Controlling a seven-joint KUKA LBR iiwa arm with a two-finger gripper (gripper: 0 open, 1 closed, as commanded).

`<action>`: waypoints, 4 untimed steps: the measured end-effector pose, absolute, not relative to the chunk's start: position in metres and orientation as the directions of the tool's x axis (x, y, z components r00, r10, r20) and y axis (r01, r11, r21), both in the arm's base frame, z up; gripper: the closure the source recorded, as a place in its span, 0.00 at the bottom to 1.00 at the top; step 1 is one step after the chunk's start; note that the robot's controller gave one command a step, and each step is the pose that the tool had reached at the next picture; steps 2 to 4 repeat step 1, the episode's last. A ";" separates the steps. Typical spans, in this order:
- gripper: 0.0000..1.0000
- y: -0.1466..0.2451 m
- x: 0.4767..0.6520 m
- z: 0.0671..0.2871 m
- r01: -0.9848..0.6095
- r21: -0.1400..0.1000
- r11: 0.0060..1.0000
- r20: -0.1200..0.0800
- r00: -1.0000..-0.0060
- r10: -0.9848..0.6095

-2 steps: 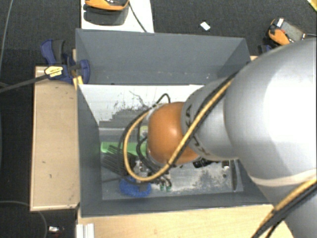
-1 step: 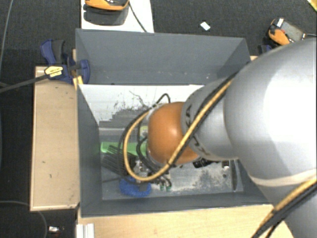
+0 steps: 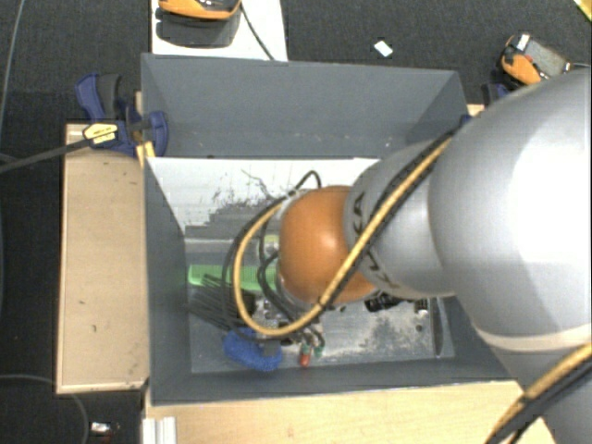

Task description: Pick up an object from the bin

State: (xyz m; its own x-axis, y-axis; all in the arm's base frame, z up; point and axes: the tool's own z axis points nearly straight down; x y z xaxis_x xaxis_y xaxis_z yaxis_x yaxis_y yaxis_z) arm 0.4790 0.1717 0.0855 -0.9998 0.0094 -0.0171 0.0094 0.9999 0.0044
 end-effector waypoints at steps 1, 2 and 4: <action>1.00 0.172 0.481 0.116 0.009 0.007 1.000 -0.026 -1.000 0.009; 1.00 0.172 0.481 0.116 0.009 0.007 1.000 -0.026 -1.000 0.009; 1.00 0.172 0.481 0.116 0.009 0.007 1.000 -0.026 -1.000 0.009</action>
Offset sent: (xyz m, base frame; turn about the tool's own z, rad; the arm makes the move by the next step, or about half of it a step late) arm 0.0009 0.0002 0.0720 0.0000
